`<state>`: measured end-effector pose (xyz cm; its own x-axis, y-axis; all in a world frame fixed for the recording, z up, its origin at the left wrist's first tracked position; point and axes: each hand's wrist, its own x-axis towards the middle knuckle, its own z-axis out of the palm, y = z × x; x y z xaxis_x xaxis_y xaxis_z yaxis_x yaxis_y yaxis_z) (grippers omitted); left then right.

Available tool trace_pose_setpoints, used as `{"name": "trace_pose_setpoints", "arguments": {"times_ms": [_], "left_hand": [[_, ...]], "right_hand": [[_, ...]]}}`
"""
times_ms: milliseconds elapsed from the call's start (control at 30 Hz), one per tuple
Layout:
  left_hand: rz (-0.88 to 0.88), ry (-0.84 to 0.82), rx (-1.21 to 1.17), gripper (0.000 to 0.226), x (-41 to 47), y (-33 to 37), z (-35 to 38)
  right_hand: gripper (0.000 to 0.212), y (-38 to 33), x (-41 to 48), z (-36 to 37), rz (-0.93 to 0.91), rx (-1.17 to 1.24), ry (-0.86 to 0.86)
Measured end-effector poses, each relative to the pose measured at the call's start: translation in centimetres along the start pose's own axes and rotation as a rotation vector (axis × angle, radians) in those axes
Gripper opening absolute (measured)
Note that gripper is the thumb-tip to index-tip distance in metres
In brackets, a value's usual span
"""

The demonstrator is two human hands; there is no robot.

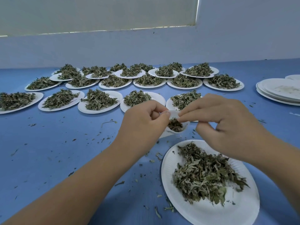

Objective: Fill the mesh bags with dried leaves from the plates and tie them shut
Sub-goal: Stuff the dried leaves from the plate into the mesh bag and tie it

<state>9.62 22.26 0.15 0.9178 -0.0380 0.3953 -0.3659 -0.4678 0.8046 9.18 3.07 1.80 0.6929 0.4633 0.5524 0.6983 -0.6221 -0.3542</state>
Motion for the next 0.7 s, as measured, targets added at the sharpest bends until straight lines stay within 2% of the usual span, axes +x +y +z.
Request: {"name": "trace_pose_setpoints", "arguments": {"times_ms": [167,333,567,700], "left_hand": [[0.024,0.029,-0.055,0.012,-0.1,0.3,-0.2],[0.065,-0.041,-0.065,0.015,-0.8,0.5,0.5],[0.085,0.006,-0.062,0.012,-0.5,0.4,0.2],[0.092,-0.035,-0.096,0.013,-0.6,0.4,0.3]], "right_hand": [[0.046,0.2,0.1,0.1,-0.159,-0.111,-0.112],[0.049,0.3,0.1,1.2,-0.162,-0.223,-0.228],[0.044,0.6,0.1,0.0,-0.118,-0.076,-0.124],[0.041,0.0,0.1,0.5,-0.118,-0.109,-0.197]]}}
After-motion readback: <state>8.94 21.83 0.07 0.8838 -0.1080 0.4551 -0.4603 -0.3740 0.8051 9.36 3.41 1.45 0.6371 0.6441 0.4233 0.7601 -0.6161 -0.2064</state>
